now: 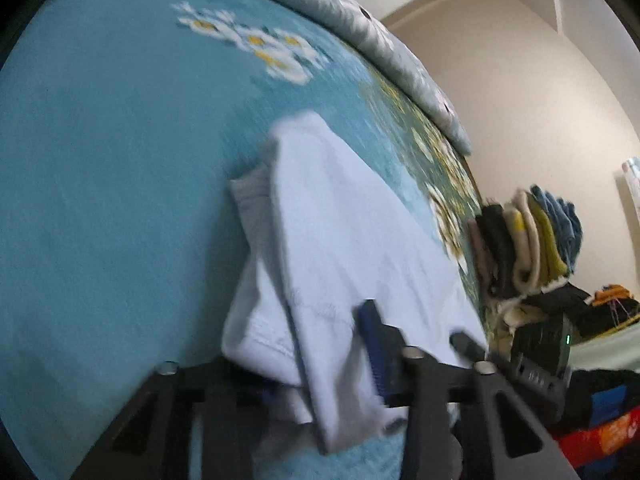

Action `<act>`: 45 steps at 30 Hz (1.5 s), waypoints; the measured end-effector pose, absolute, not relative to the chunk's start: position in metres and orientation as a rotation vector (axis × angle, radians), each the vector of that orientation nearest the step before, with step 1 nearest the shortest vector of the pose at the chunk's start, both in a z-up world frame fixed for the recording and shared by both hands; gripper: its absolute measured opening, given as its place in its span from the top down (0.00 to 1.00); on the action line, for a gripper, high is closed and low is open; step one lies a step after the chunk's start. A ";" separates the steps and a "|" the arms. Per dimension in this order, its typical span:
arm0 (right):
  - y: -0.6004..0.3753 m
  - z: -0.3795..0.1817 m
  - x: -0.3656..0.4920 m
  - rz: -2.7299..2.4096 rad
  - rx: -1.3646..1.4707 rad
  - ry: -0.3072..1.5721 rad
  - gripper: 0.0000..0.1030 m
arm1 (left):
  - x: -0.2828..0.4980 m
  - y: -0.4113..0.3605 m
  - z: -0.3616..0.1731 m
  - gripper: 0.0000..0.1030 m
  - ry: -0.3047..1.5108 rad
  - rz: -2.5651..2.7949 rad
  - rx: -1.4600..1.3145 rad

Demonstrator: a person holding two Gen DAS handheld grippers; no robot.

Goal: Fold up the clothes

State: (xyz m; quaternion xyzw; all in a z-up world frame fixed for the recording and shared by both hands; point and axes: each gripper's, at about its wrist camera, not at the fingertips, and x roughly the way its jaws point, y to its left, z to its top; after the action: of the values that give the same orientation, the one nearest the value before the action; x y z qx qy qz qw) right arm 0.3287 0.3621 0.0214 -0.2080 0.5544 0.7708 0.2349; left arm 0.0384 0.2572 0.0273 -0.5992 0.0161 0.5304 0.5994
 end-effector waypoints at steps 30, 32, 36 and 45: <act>0.391 0.059 0.386 2.155 -0.581 1.379 0.94 | 0.113 0.272 0.074 0.84 0.187 1.235 -1.283; 0.391 0.076 0.397 2.179 -0.582 1.315 0.94 | 0.128 0.280 0.098 0.84 0.195 1.222 -1.208; 0.399 0.125 0.434 2.209 -0.553 1.191 0.94 | 0.161 0.298 0.146 0.84 0.175 1.160 -1.093; 0.434 0.304 0.505 2.223 -0.443 0.706 0.94 | 0.240 0.378 0.305 0.84 0.143 1.065 -0.729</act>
State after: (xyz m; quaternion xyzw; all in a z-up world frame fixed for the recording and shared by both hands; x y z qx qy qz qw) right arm 0.5048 0.4335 0.3035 -0.1729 0.2757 0.8683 0.3743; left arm 0.2405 0.3777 0.3050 -0.3393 0.0666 0.4960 0.7965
